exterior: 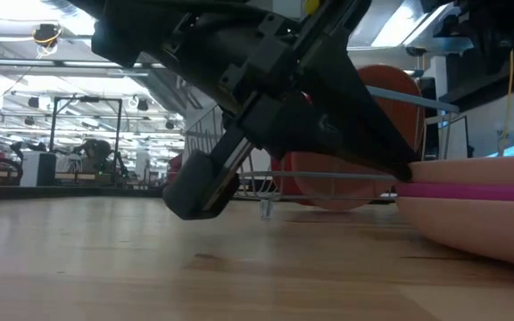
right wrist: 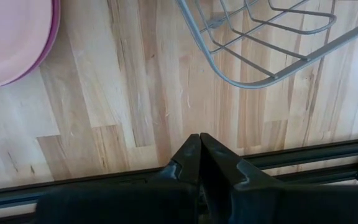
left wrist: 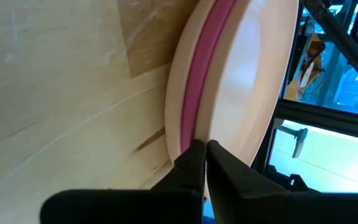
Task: Sort dishes
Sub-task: Put the light orange plate in the dish rack
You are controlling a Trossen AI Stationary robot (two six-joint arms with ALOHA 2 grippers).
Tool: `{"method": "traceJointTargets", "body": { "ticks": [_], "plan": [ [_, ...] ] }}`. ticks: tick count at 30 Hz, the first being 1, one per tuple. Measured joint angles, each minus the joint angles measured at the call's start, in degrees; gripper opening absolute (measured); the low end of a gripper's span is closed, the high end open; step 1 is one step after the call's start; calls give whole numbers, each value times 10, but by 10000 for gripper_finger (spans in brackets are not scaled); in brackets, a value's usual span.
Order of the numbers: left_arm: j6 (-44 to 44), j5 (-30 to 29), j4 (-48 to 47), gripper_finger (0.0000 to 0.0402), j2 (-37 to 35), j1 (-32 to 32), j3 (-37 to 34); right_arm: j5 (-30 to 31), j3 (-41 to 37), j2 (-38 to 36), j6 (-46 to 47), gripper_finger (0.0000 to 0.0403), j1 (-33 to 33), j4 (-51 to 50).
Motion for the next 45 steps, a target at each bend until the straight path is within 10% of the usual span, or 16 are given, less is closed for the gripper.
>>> {"method": "traceJointTargets", "body": {
  "ticks": [15,29,45],
  "plan": [
    [-28,0,67,0,-2,-33,0,-25,0,0,0,12,0,0],
    [-31,0,63,0,-2,-39,0,-309,0,0,90,12,0,27],
    [15,0,60,0,-2,-38,0,-250,-98,0,270,12,116,262]
  ]
}}
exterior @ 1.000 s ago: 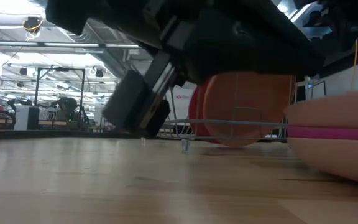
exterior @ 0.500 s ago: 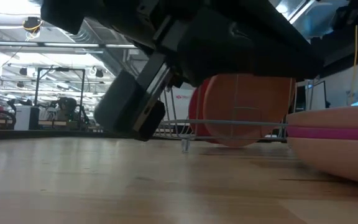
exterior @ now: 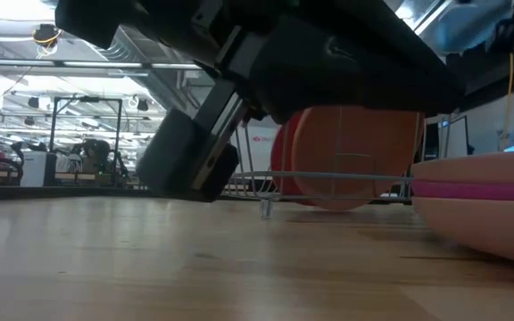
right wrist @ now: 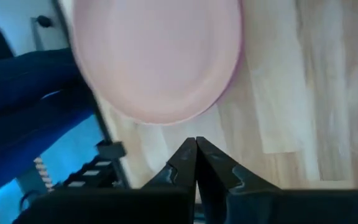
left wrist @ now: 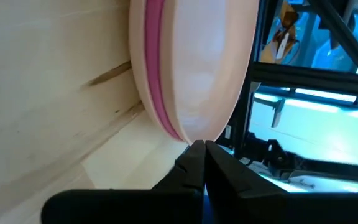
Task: Sort dishes
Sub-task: Put the light orange plate in the dish rack
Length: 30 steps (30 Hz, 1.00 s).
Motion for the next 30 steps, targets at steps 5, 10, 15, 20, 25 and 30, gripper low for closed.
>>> {"method": "traceJointTargets", "body": {
  "ticks": [5,10,15,20,25,30],
  "plan": [
    [37,0,0,0,0,1,0,-11,-58,0,14,12,9,44],
    [38,0,0,0,0,1,0,-76,-114,0,17,17,8,123],
    [43,0,0,0,0,1,0,-85,-133,0,18,52,8,150],
    [50,0,-1,0,0,1,0,-8,-133,0,18,84,8,148],
    [49,0,-2,0,0,1,0,40,-133,18,43,102,7,145],
    [49,0,-2,0,0,1,0,46,-133,51,50,103,7,143]
  ]
}}
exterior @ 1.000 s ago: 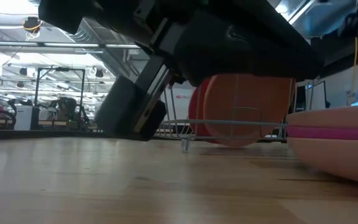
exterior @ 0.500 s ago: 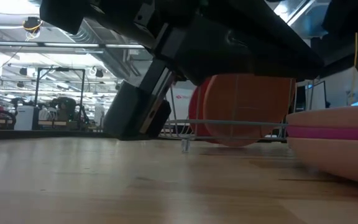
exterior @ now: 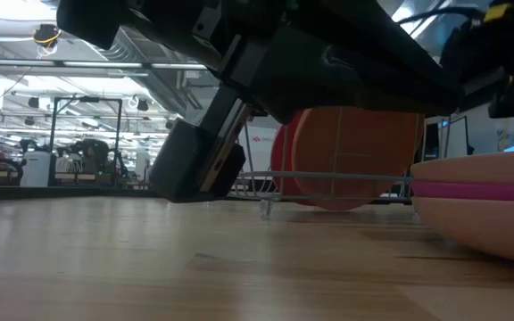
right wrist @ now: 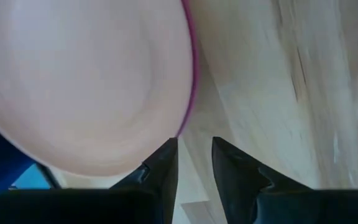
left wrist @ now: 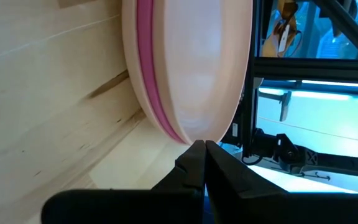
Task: Sort dishes
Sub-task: Put the light orange plate in the dish rack
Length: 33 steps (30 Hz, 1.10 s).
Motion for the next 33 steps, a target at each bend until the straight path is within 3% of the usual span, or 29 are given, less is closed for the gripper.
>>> {"method": "traceJointTargets", "body": {
  "ticks": [13,20,26,33],
  "plan": [
    [0,0,-7,0,0,0,0,9,0,69,0,103,0,0],
    [-6,0,-12,0,0,0,0,-16,0,76,1,104,0,8],
    [-21,-1,-11,1,0,1,0,-27,0,76,24,104,0,74],
    [-50,-1,-32,50,0,5,0,-27,0,76,26,104,0,125]
  ]
}}
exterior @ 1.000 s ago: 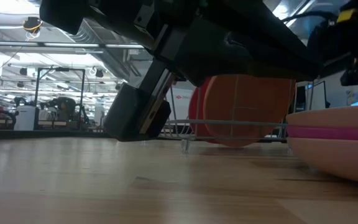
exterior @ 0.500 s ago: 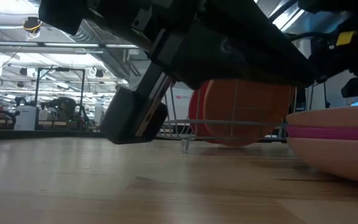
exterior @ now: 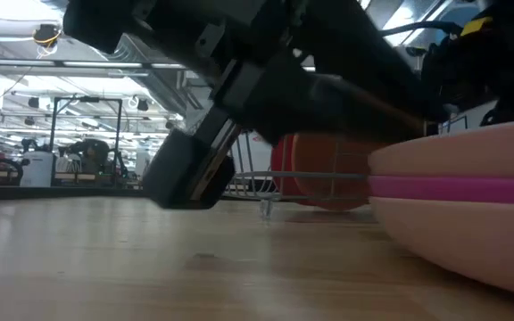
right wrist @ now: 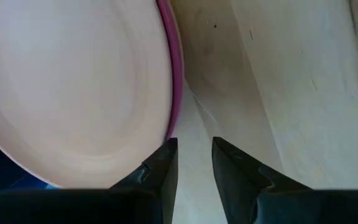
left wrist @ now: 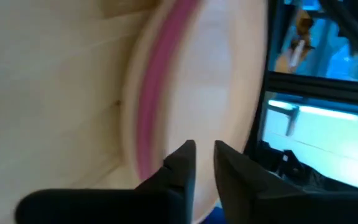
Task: Sort dishes
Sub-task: Put the light orange plate in the dish rack
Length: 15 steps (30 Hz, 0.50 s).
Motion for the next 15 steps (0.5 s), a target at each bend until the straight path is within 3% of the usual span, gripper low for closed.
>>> {"method": "traceJointTargets", "body": {
  "ticks": [6,15],
  "plan": [
    [-30,1,1,92,0,1,0,0,0,0,0,104,0,-5],
    [15,7,103,98,0,11,0,-4,0,0,0,104,0,-5]
  ]
}}
